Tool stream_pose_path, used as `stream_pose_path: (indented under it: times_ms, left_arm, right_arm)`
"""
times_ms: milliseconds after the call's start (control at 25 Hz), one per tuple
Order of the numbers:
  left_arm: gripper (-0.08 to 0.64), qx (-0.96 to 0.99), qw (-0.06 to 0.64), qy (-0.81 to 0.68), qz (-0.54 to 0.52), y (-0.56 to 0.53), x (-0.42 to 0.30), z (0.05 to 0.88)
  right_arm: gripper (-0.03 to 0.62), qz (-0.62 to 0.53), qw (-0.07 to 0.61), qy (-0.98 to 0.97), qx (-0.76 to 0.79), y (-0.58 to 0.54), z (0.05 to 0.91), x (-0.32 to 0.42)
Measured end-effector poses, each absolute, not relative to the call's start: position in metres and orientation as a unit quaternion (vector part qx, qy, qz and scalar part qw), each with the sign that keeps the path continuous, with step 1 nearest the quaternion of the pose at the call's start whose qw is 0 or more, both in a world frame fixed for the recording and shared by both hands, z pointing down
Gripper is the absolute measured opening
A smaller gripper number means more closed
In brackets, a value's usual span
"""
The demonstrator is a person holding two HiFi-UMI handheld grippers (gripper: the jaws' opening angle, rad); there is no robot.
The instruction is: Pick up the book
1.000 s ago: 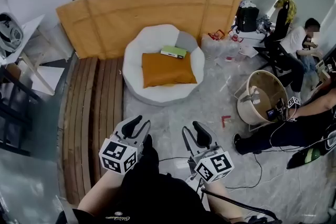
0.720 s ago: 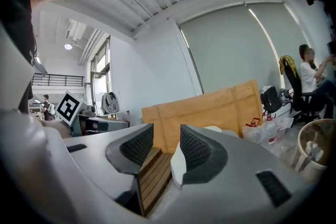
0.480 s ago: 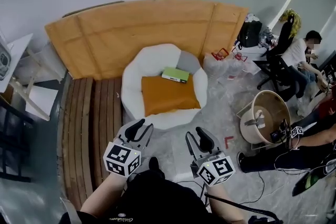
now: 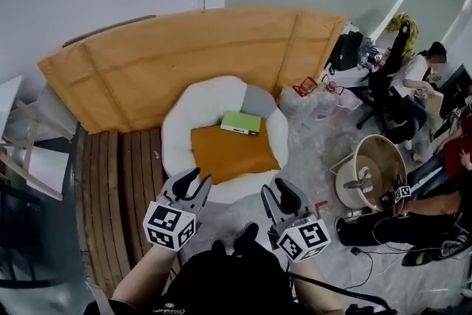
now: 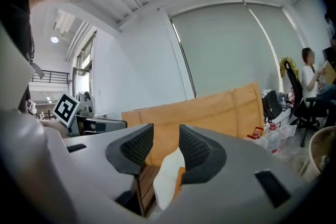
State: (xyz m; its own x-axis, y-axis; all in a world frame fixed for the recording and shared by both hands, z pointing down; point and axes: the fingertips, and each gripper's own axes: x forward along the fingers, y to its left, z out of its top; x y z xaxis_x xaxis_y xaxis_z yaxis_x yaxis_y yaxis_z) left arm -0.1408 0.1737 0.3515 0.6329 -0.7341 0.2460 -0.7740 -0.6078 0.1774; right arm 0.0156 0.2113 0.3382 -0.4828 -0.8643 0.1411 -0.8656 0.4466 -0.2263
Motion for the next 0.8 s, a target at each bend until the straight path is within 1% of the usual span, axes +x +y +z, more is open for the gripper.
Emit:
stream_pose_path:
  times_ms: [240,320,560,800]
  left_arm:
    - [0.124,0.891,0.137,-0.425,0.077,0.114,-0.125,0.365]
    - [0.124,0.89,0.139,-0.427,0.077,0.088,-0.113,0.366]
    - [0.124,0.885,0.134,-0.441,0.068,0.0,-0.058,0.345]
    - [0.124,0.877,0.127,-0.459,0.064,-0.051,-0.028,0.34]
  right_arm:
    - [0.144,0.127,0.006,-0.855,0.502,0.148,0.35,0.025]
    - [0.144,0.11,0.013,-0.857,0.504,0.122,0.346,0.038]
    - [0.144,0.121,0.01,-0.864,0.489,0.029,0.335,0.092]
    - [0.144,0.116,0.008,-0.876,0.467,-0.035,0.333,0.115]
